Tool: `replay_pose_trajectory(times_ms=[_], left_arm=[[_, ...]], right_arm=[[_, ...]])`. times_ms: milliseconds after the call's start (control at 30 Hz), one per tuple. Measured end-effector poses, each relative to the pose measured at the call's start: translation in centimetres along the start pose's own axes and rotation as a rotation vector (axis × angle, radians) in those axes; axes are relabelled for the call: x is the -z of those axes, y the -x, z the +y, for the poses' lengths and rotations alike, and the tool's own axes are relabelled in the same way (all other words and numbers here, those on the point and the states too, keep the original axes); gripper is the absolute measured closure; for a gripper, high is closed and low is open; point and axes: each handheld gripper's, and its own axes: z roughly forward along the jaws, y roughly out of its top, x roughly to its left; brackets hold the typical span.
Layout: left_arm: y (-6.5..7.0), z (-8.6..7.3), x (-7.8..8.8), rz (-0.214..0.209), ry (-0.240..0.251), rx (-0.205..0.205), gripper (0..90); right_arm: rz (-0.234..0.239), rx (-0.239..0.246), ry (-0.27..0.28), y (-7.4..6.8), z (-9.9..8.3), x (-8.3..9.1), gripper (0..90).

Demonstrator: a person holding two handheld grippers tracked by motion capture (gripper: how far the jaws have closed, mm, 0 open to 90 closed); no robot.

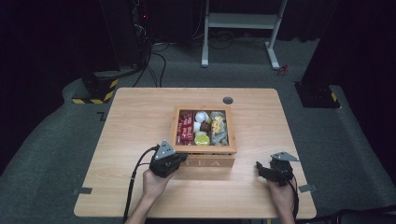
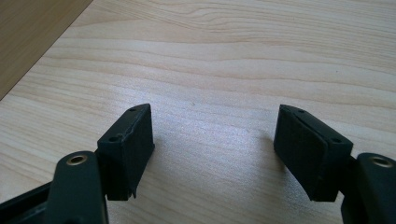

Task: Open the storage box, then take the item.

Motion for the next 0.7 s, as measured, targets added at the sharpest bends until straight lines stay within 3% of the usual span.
replay_pose_trajectory(times_ms=[433, 700], left_arm=[[-0.2, 1.3, 0.1, -0.027, -0.021, 0.001, 90.0], [-0.5, 2.1, 0.4, -0.038, 0.001, -0.005, 90.0]], right_arm=[[-0.001, 0.004, -0.001, 0.0, 0.0, 0.0, 28.4], [0.002, 0.007, 0.001, 0.0, 0.0, 0.0, 28.5]])
